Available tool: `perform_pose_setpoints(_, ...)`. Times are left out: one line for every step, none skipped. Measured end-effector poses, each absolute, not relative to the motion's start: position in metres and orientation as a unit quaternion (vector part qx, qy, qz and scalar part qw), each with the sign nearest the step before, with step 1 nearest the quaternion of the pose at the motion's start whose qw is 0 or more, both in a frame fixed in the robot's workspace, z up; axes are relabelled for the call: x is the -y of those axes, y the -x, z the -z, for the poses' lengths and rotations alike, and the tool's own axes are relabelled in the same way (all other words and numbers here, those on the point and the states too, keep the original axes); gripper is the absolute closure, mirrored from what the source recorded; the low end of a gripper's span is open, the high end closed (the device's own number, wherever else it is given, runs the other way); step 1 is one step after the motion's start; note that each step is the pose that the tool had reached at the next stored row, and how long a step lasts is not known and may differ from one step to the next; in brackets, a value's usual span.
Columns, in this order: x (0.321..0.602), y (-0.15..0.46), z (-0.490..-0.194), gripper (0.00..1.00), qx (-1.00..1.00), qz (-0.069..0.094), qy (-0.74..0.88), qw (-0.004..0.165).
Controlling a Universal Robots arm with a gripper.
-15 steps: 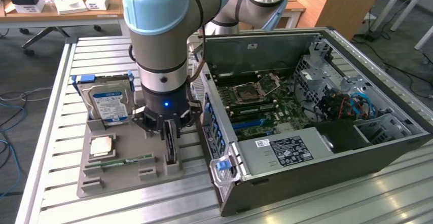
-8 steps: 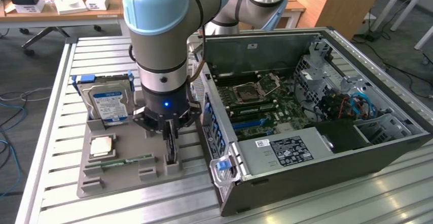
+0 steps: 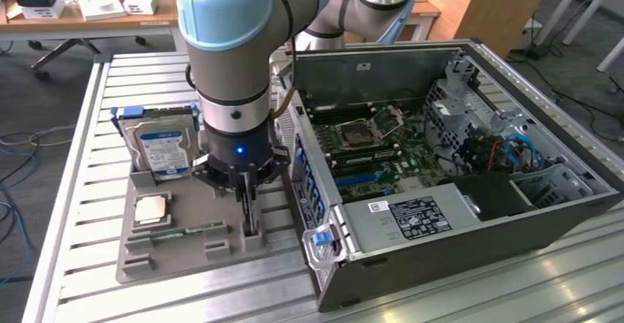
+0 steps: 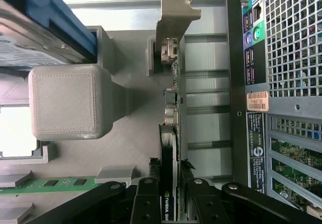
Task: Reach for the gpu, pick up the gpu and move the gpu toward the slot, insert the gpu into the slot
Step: 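Pick up the gpu and move the gpu toward the slot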
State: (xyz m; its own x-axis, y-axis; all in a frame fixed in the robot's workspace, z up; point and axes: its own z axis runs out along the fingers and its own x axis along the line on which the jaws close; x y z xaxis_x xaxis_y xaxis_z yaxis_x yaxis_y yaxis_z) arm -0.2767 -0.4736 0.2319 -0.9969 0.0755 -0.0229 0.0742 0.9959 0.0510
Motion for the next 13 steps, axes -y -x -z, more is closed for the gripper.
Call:
perform_pose_setpoints(0.4736, 0.2767, -0.2319, 0.74, -0.999, -0.025, -0.037, 0.012)
perform_pose_setpoints(0.4736, 0.2767, -0.2319, 0.74, -0.999, -0.025, -0.037, 0.012)
perform_pose_setpoints(0.4736, 0.2767, -0.232, 0.74, -0.999, -0.025, -0.037, 0.012)
perform_pose_setpoints(0.4736, 0.2767, -0.2319, 0.74, -0.999, -0.025, -0.037, 0.012)
perform_pose_setpoints(0.4736, 0.2767, -0.2319, 0.74, -0.999, -0.025, -0.037, 0.012)
perform_pose_setpoints(0.4736, 0.2767, -0.2319, 0.74, -0.999, -0.025, -0.037, 0.012)
perform_pose_setpoints(0.4736, 0.2767, -0.2319, 0.74, -0.999, -0.025, -0.037, 0.012)
perform_pose_setpoints(0.4736, 0.2768, -0.232, 0.74, -0.999, -0.025, -0.034, 0.012)
perform_pose_setpoints(0.4736, 0.2768, -0.232, 0.74, -0.999, -0.025, -0.03, 0.012)
perform_pose_setpoints(0.4736, 0.2768, -0.2319, 0.74, -0.999, -0.025, -0.027, 0.012)
perform_pose_setpoints(0.4736, 0.2768, -0.2319, 0.74, -0.999, -0.025, -0.025, 0.012)
perform_pose_setpoints(0.4736, 0.2768, -0.2319, 0.74, -0.999, -0.025, -0.024, 0.012)
perform_pose_setpoints(0.4736, 0.2767, -0.2319, 0.74, -0.999, -0.025, -0.023, 0.012)
